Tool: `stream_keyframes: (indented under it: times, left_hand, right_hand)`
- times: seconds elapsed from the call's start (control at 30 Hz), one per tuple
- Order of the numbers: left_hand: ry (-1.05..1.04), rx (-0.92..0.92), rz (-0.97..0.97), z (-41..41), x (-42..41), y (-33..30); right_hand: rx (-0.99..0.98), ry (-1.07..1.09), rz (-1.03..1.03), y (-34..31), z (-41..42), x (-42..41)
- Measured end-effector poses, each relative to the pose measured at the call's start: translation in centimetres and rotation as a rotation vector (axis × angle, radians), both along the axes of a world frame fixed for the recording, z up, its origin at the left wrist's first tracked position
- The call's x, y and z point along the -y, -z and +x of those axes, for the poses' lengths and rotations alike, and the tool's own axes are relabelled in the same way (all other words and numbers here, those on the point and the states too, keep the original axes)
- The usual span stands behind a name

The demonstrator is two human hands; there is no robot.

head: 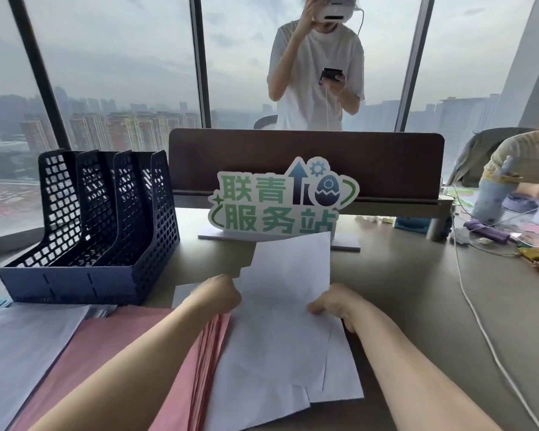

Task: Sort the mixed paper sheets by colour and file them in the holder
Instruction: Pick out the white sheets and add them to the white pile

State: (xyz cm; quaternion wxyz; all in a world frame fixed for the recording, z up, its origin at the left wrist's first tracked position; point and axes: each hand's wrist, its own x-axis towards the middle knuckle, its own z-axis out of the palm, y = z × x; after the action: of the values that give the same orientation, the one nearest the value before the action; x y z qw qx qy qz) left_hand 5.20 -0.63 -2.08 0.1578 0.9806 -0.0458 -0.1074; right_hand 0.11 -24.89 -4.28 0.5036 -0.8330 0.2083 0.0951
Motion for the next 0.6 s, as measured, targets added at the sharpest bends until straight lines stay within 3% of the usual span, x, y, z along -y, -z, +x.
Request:
stream_keyframes:
  times: [0.23,0.37,0.5,0.53,0.6]
  left_hand:
    - [-0.085,0.072,-0.132,0.3,-0.7,1.2]
    - [-0.092,0.093,-0.236,0.8,-1.1,1.8]
    - [-0.235,0.253,-0.311,1.1,-1.6,1.1]
    - [-0.284,0.278,-0.431,1.0,-1.8,0.6]
    - [-0.287,0.188,-0.932,1.1,-2.1,-0.5]
  right_hand:
    - [-0.072,-0.156,0.126,0.3,0.7,-4.2]
    - [0.013,-0.061,0.067,0.7,1.2,-4.5]
    - [0.188,0.076,0.136,-0.5,0.6,-2.1]
    - [0.252,0.095,0.152,-1.2,0.1,-1.4]
    - [0.395,0.114,0.199,-2.9,-0.8,-0.1]
